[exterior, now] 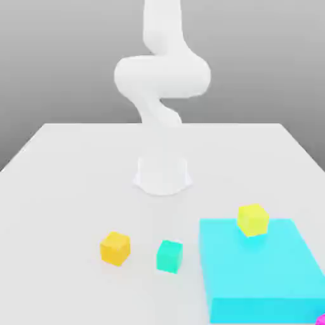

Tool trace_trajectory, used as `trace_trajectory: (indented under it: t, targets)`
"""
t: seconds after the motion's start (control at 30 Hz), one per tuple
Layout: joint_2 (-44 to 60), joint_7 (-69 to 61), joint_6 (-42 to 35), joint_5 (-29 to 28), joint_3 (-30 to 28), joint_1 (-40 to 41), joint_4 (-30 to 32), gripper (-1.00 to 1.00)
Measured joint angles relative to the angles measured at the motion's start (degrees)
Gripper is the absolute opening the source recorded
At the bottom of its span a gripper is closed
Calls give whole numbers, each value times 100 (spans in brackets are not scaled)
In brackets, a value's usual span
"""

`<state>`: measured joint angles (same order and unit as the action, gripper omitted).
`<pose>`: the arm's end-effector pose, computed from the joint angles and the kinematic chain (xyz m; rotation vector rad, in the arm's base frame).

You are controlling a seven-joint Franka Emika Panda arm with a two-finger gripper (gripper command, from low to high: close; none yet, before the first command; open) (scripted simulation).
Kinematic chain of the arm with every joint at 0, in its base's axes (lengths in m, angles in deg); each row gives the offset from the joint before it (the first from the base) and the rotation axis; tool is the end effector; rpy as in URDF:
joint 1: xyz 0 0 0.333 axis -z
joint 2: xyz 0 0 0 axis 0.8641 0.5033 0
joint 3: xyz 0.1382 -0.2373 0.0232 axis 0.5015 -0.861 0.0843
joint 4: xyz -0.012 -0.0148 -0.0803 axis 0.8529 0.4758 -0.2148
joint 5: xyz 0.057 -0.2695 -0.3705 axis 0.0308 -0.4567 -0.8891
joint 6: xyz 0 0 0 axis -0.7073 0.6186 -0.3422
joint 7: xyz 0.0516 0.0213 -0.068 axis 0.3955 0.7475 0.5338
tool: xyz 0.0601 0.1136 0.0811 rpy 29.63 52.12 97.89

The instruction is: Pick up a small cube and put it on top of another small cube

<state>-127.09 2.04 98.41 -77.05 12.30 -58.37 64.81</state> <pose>0.5021 -0.0144 0.5933 -2.4759 1.1080 -0.9539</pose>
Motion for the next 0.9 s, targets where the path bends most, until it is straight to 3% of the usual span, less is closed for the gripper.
trace_trajectory:
  t: [0.43, 0.6, 0.83, 0.87, 0.9]
  targets:
    - [2525, 614, 1964, -283, -319, 830, 2146, 0]
    - [3810, 652, 2932, -80, -527, 1109, 3052, 0]
    - [5359, 331, 4182, 416, -112, 1483, 2973, 0]
    - [5564, 315, 4349, 429, -47, 1547, 2937, -100]
    - [5564, 315, 4349, 429, -47, 1547, 2937, -100]
